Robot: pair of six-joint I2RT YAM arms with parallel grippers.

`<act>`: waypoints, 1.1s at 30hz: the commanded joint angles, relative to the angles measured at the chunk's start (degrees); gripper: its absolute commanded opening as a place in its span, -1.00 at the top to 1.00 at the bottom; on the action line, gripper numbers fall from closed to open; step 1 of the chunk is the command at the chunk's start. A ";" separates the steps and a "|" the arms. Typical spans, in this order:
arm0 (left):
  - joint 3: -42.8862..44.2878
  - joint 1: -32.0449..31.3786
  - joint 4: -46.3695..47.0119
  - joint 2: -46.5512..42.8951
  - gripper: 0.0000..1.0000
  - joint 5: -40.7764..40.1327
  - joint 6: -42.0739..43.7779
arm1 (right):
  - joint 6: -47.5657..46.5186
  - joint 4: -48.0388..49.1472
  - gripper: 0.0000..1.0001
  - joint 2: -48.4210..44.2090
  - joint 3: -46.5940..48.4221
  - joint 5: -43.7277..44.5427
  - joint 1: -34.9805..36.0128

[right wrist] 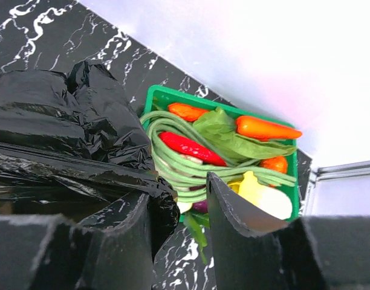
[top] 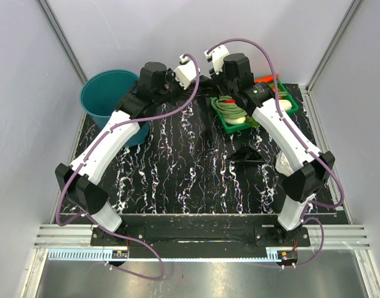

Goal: Put the trash bags into the trash bin

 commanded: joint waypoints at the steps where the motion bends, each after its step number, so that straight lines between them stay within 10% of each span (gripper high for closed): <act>1: 3.20 2.31 -0.28 -4.44 1.00 -11.92 4.47 | -8.49 -0.37 0.19 -1.80 1.26 18.15 -3.56; 17: 0.56 2.31 4.81 -4.36 1.00 -19.30 11.33 | -19.65 2.80 -0.20 -2.67 2.50 24.40 -3.65; 33: -3.04 2.66 11.93 -4.00 1.00 -23.70 17.14 | -17.11 -10.02 -0.34 -3.65 14.34 9.12 -8.74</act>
